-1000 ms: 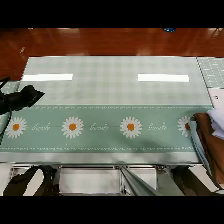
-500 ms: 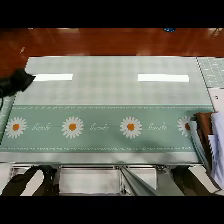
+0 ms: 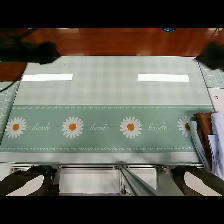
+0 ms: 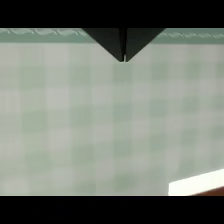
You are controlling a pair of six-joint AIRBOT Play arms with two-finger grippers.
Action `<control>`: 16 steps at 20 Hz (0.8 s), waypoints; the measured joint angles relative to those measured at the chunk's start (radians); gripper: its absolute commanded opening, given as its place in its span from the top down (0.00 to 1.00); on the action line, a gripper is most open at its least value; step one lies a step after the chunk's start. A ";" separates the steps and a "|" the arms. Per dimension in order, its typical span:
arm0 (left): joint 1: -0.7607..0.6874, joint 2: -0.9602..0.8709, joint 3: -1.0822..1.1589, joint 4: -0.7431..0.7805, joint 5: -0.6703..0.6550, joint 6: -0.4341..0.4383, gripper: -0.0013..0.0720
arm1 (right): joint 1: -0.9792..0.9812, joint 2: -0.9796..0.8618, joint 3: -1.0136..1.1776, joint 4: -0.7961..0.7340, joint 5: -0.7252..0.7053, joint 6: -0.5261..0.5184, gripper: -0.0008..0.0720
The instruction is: Fold the shirts.
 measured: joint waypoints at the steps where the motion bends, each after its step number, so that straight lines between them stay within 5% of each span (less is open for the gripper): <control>1: -0.022 -0.010 -0.019 0.041 -0.019 -0.023 0.96 | 0.076 -0.046 0.000 -0.106 0.030 0.034 0.96; 6: -0.066 -0.037 -0.077 0.130 -0.055 -0.084 0.96 | 0.232 -0.183 0.002 -0.310 0.118 0.110 0.96; 16: -0.077 -0.056 -0.092 0.160 -0.082 -0.105 0.96 | 0.269 -0.219 0.003 -0.375 0.149 0.134 0.96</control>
